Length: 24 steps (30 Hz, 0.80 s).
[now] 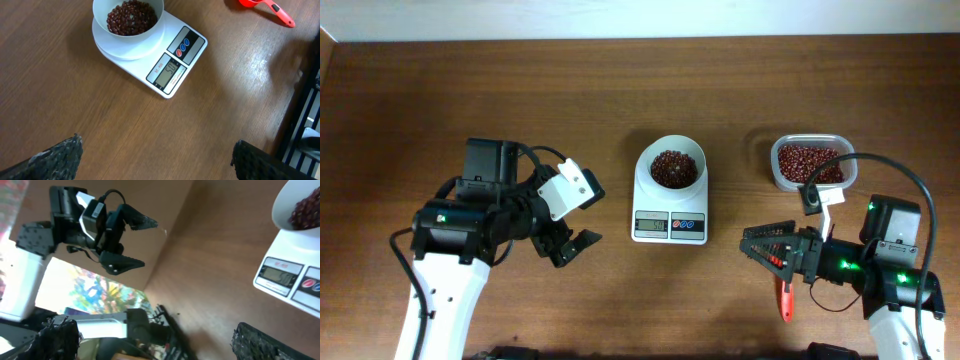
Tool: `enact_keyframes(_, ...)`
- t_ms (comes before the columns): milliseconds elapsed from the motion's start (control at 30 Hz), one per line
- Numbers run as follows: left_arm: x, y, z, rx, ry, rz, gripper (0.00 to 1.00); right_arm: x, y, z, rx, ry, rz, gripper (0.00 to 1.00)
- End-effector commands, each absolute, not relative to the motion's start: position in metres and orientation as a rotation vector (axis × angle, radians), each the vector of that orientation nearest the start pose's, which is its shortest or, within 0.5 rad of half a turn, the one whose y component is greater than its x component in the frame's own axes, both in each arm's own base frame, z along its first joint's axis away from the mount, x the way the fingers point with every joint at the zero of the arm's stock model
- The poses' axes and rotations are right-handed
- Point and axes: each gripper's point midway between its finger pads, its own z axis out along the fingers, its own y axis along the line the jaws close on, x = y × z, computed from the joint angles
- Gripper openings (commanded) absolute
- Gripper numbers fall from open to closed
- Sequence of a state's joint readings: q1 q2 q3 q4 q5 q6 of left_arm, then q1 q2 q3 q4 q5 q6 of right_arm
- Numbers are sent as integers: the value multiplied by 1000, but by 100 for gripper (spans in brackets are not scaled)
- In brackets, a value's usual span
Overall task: Scoop and weigh 50g on scale
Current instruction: 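Lower the red scoop with the right gripper onto the table front right, then open the right gripper and release the red scoop on the table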
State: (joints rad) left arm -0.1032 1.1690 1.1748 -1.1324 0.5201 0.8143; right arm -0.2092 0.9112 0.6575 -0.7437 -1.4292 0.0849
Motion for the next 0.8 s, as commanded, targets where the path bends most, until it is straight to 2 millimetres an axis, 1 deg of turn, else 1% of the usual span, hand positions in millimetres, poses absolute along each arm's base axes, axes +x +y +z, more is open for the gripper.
enact_keyframes(0, 251, -111, 223, 1237, 2178, -422, 99, 197, 133, 240, -200, 2038, 1654, 99)
enact_keyframes(33, 251, -111, 223, 1237, 2178, -422, 99, 201, 131, 234, -183, 2065, 1614, 99)
enact_keyframes(100, 251, -111, 223, 1237, 2178, -422, 99, 203, 129, 230, -170, 2084, 1582, 99)
enact_keyframes(333, 251, -111, 223, 1237, 2178, -422, 99, 201, 130, 228, -148, 2100, 1597, 99)
enact_keyframes(467, 251, -111, 223, 1237, 2178, -422, 99, 202, 128, 225, -139, 2114, 1574, 99)
enact_keyframes(600, 251, -111, 223, 1237, 2178, -422, 99, 196, 132, 223, -118, 2143, 1611, 99)
enact_keyframes(667, 251, -111, 223, 1238, 2179, -422, 99, 187, 143, 223, -232, 2138, 1610, 99)
enact_keyframes(767, 251, -111, 223, 1238, 2179, -422, 99, 173, 158, 224, -465, 2079, 1577, 99)
